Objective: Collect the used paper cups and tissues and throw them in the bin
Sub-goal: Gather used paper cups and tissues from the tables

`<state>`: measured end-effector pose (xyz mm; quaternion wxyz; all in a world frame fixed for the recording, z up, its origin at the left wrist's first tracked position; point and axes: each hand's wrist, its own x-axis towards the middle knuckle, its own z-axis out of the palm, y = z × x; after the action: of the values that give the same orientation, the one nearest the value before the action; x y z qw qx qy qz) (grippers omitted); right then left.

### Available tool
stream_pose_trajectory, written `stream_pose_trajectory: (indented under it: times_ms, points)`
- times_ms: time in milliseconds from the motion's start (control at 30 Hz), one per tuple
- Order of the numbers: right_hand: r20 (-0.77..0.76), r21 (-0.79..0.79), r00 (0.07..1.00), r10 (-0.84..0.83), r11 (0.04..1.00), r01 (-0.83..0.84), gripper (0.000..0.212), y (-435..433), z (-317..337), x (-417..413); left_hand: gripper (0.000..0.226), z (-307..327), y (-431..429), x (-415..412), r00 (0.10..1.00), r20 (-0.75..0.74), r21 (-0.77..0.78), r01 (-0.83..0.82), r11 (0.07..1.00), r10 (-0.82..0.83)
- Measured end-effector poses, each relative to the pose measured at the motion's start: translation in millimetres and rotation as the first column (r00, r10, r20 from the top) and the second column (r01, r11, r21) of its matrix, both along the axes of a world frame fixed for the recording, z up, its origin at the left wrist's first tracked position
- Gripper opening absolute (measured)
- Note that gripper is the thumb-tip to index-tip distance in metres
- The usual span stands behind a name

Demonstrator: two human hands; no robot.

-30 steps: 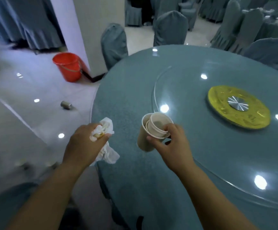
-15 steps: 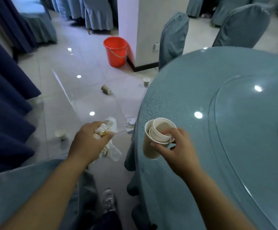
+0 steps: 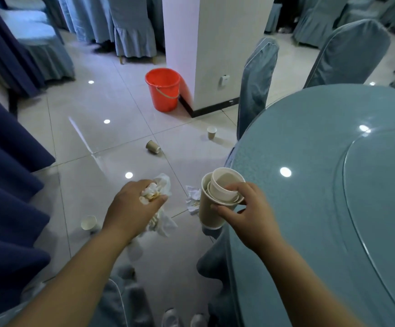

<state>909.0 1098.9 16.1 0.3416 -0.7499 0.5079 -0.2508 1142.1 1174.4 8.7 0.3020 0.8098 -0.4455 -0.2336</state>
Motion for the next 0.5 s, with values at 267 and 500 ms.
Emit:
stream_pose_trajectory:
  times_ms: [267, 500]
  points:
    - [0.039, -0.013, 0.999, 0.009, 1.0, -0.008, 0.042, -75.7, -18.6, 41.9, 0.044, -2.2, -66.8, 39.3, 0.999, 0.033, 0.031, 0.001, 1.0, -0.002]
    - [0.094, -0.025, 0.993, 0.078, 0.997, -0.076, 0.046, -197.2, -49.8, 98.2, 0.047, -5.0, -184.5, 84.4, 0.986, 0.165, 0.102, 0.008, 0.995, -0.024]
